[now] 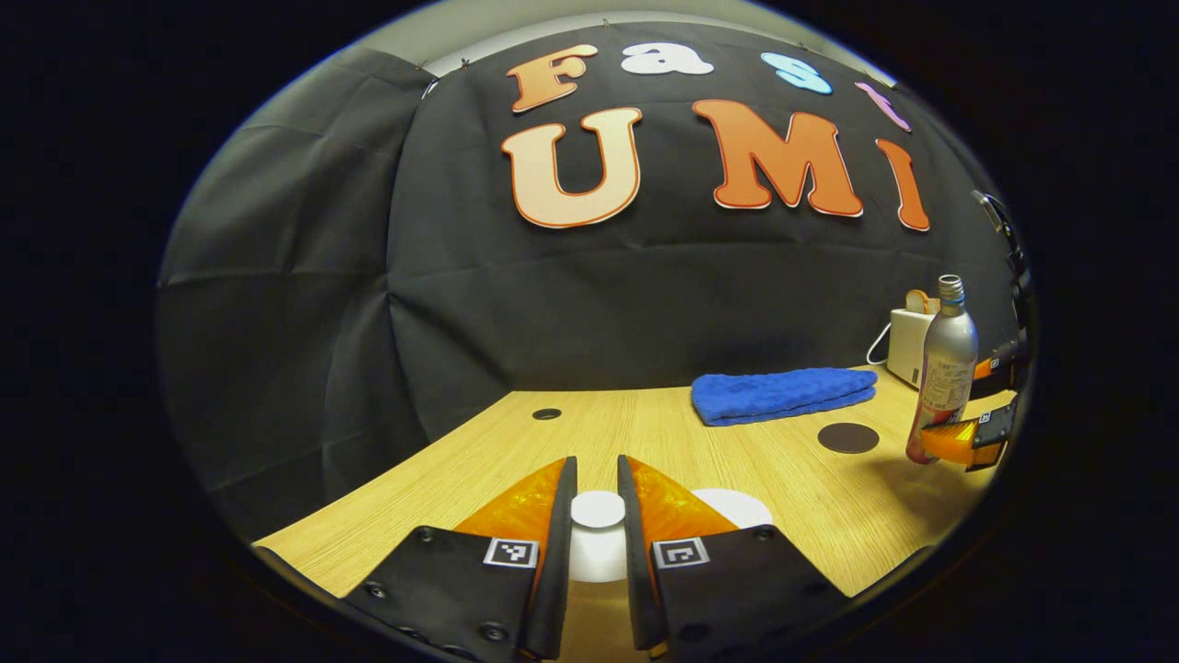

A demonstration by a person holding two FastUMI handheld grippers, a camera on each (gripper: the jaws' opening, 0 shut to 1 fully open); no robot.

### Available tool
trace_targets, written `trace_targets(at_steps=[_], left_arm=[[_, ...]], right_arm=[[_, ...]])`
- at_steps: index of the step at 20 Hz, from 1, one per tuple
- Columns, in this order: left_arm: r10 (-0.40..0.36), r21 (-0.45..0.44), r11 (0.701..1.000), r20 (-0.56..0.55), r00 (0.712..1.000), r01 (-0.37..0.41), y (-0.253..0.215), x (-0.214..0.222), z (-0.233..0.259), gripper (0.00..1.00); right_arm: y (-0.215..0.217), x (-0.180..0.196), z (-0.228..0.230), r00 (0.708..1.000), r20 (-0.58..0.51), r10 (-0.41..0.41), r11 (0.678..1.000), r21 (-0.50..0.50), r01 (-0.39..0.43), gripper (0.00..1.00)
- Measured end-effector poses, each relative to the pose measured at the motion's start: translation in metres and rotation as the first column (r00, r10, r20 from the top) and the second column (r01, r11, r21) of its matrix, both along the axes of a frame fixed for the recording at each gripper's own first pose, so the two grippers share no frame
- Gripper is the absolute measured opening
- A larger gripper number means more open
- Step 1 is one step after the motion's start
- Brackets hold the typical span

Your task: Open the teacup lid with one hand, grasp the water bottle and pour water into the teacup with the other hand; after pouring, place the water bottle on the coaster and then close the teacup lid.

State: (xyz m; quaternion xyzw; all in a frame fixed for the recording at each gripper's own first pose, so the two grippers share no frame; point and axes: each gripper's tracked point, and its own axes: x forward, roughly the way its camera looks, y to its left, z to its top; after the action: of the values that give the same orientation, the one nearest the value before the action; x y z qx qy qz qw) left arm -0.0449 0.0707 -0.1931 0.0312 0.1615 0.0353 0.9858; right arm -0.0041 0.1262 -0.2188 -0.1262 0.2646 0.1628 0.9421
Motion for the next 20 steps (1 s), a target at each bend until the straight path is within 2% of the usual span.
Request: trace_targets(at_steps=[5, 6, 7, 9, 13, 16, 20], left_arm=[[0.036, 0.009, 0.999, 0.01, 0.999, -0.036, 0.025, -0.004, 0.005, 0.31], [0.043, 0.009, 0.999, 0.012, 0.999, -0.043, 0.031, -0.005, 0.006, 0.27], [0.055, 0.007, 0.998, 0.014, 0.998, -0.055, 0.037, -0.007, 0.006, 0.31], [0.073, 0.005, 0.997, 0.014, 0.997, -0.073, 0.047, -0.009, 0.006, 0.31], [0.098, 0.009, 0.995, 0.014, 0.995, -0.098, 0.063, -0.015, 0.003, 0.31], [0.109, 0.003, 0.994, 0.01, 0.994, -0.109, 0.071, -0.018, 0.001, 0.31], [0.12, -0.004, 0.993, 0.001, 0.993, -0.12, 0.081, -0.023, -0.006, 0.31]], right_arm=[[0.004, 0.022, 0.028, 0.994, 0.088, 0.063, 0.987, -0.151, -0.049, 0.8], [0.006, 0.025, 0.034, 0.991, 0.109, 0.08, 0.98, -0.189, -0.058, 0.8], [0.01, 0.027, 0.037, 0.987, 0.124, 0.099, 0.973, -0.222, -0.07, 0.8], [0.018, 0.028, 0.038, 0.982, 0.134, 0.135, 0.96, -0.264, -0.096, 0.8], [0.034, 0.033, 0.041, 0.969, 0.163, 0.186, 0.924, -0.365, -0.116, 0.78], [0.045, 0.038, 0.042, 0.955, 0.186, 0.23, 0.885, -0.447, -0.126, 0.79], [0.059, 0.036, 0.043, 0.94, 0.196, 0.279, 0.853, -0.501, -0.148, 0.79]])
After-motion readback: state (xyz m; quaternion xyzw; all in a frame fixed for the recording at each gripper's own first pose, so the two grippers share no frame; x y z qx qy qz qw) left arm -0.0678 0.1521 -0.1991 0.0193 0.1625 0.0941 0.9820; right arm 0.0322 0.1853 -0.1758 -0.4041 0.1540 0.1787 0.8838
